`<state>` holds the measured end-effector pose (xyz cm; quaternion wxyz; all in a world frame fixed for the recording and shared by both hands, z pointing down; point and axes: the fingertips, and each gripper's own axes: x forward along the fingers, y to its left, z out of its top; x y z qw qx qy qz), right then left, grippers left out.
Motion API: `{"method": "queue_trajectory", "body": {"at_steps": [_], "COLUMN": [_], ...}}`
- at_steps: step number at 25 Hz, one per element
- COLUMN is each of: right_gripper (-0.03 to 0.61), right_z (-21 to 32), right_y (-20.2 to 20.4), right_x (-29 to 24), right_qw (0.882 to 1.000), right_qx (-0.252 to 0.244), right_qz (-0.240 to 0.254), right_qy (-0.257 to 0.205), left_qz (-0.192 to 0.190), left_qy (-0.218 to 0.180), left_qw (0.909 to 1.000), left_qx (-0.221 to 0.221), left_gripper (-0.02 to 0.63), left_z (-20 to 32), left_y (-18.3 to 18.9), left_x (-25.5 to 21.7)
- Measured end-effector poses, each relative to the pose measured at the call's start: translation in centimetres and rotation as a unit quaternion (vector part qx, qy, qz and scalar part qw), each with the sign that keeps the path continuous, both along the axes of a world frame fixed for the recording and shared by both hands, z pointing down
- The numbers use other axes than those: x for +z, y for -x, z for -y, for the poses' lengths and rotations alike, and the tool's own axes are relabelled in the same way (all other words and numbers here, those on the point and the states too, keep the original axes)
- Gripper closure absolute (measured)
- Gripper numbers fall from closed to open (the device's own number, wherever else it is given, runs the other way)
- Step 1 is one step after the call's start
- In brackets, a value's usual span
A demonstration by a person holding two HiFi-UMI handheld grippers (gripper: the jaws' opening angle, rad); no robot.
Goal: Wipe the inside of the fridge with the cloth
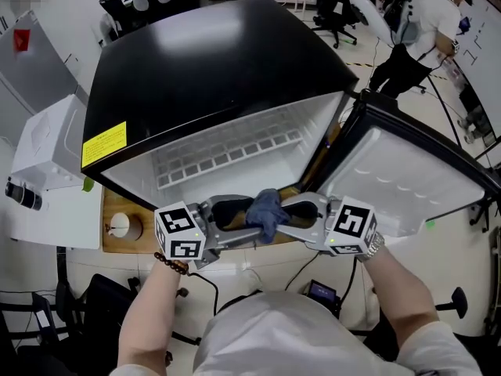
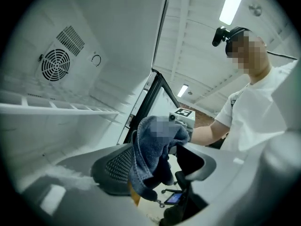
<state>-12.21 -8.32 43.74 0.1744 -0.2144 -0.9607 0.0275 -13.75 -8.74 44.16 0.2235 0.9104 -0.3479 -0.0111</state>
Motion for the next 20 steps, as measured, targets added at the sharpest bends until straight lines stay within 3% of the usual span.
{"method": "queue_trajectory", "body": {"at_steps": [5,10,14,20], "right_gripper": [0.479,0.479,0.464,0.419], "right_z": [-1.3,-1.2,-0.1,3.7], "right_y": [-0.5,-0.6,-0.5,-0.8], "right_x": [0.1,0.2,0.7,1.8], "right_qw": [0.999,0.998,0.998,0.988], "right_qx": [-0.038,-0.031,0.008,0.131], "right_qz": [-0.024,-0.038,-0.05,-0.053], "right_qy": [-0.011,-0.031,-0.049,-0.06], "left_qz": [-0.025,-0.027,-0.016,0.033], "left_qy": [0.005,-0.002,-0.015,-0.037], "left_qw": [0.9985,0.9982,0.9995,0.9955], "left_qx": [0.048,0.054,0.021,-0.081], "left_gripper": [0.383,0.487,0.537,0.552], "left_z": [-0.9,-0.8,0.0,2.5], "left_y": [-1.3,-1.4,-1.0,0.6], "left_x": [-0.4,-0.7,-0.4,1.1]}}
